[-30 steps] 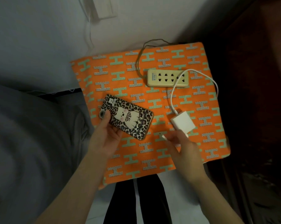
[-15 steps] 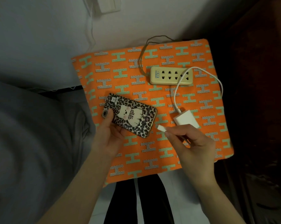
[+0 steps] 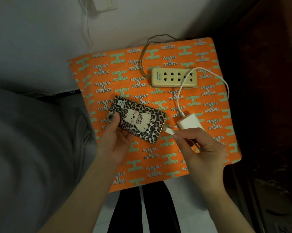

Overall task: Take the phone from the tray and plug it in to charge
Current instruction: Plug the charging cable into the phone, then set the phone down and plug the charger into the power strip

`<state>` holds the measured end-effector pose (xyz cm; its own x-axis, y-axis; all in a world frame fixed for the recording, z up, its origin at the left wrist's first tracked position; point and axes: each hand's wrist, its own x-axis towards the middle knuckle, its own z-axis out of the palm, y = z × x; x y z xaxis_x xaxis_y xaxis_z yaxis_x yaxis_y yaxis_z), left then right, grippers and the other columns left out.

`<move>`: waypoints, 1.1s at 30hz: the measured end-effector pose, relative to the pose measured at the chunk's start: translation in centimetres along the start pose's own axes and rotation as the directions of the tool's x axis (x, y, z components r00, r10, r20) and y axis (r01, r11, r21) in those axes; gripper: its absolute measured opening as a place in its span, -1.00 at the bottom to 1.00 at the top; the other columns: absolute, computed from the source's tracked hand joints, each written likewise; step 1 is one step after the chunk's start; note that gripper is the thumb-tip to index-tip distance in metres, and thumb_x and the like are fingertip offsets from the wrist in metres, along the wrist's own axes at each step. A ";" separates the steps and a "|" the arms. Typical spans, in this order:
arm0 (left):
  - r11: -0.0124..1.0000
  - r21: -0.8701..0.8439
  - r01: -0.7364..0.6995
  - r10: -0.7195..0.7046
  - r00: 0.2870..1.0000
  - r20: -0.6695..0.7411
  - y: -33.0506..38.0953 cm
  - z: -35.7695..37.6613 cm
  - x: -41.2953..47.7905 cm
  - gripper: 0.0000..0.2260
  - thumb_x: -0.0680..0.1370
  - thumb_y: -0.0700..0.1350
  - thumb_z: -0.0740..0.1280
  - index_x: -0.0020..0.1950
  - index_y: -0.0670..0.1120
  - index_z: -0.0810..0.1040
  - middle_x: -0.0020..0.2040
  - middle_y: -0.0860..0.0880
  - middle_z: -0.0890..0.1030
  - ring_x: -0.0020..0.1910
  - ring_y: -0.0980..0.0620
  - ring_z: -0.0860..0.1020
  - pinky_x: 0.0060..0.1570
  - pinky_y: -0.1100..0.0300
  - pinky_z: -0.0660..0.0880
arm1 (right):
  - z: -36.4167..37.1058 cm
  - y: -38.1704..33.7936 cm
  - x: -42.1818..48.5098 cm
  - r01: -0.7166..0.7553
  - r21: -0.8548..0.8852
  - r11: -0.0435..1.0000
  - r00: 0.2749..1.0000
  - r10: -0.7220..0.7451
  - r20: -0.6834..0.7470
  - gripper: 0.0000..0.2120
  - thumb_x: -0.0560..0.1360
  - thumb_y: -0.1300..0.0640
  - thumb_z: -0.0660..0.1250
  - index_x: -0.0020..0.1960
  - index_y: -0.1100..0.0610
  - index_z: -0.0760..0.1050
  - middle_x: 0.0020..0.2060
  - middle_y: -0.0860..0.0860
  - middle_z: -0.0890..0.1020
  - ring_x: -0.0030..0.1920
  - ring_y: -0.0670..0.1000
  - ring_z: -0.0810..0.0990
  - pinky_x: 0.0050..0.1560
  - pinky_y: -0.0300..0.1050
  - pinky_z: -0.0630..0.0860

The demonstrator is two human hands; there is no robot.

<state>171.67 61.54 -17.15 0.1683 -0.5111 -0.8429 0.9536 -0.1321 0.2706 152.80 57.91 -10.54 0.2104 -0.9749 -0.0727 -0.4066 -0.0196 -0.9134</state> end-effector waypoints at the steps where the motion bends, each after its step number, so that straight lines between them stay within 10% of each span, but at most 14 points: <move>1: 1.000 -0.009 0.003 -0.003 1.000 -0.004 0.0 0.1 0.0 -0.53 0.45 -0.05 0.33 0.34 -0.18 0.47 0.26 -0.15 0.60 0.24 -0.08 0.57 0.17 -0.07 0.51 | -0.1 0.0 0.1 0.002 -0.013 1.000 1.000 -0.002 -0.006 -0.89 0.44 0.17 0.41 -0.08 -0.02 0.61 -0.18 -0.16 0.68 -0.16 -0.04 0.66 -0.20 -0.05 0.62; 18: 0.999 -0.023 -0.037 0.037 0.999 -0.023 -1.9 0.5 -1.0 -0.59 0.56 -0.08 0.26 0.40 -0.12 0.40 0.33 -0.15 0.54 0.20 -0.06 0.57 -0.19 0.14 0.64 | -0.7 1.7 0.5 0.152 -0.211 0.966 0.988 -0.145 0.047 -0.86 0.41 0.35 0.47 -0.12 0.15 0.64 -0.21 -0.04 0.67 -0.14 -0.10 0.63 -0.18 -0.29 0.58; 25: 0.892 0.399 -0.213 0.201 0.977 0.071 1.5 -0.2 -0.9 -0.71 0.47 -0.05 0.35 0.18 0.01 0.55 0.12 -0.01 0.68 0.07 -0.04 0.65 -0.01 -0.05 0.61 | -2.1 3.8 1.9 -0.008 -0.379 0.925 0.990 0.060 0.126 -0.64 0.31 0.01 0.55 0.07 -0.05 0.57 0.01 -0.14 0.55 0.02 -0.06 0.55 -0.04 -0.14 0.54; 28: 0.567 0.784 -0.253 0.298 0.950 0.091 2.6 0.3 -0.1 -0.83 0.54 -0.03 0.31 0.11 -0.01 0.54 0.03 0.05 0.66 0.04 0.01 0.63 0.06 -0.02 0.58 | -2.6 5.1 3.2 -0.161 -0.549 0.820 0.981 0.195 0.003 -0.37 0.25 -0.20 0.50 0.24 -0.09 0.37 0.07 -0.12 0.42 0.06 0.01 0.46 -0.05 -0.01 0.48; 33: -0.494 0.847 -0.194 0.296 0.879 0.374 3.5 1.6 1.4 -0.50 0.53 0.26 0.09 -0.11 -0.18 0.46 -0.33 -0.06 0.51 -0.38 -0.03 0.51 -0.35 0.07 0.48 | -2.1 5.8 5.0 0.013 -0.680 0.733 0.981 0.122 0.151 -0.38 0.36 -0.24 0.33 0.35 -0.05 0.35 0.01 -0.01 0.53 -0.03 0.03 0.50 -0.11 -0.02 0.53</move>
<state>174.83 58.98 -16.65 0.3368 -0.8057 -0.4872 -0.7156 -0.5554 0.4237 149.67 52.49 -15.33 0.2909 -0.9253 -0.2434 -0.8999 -0.1782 -0.3980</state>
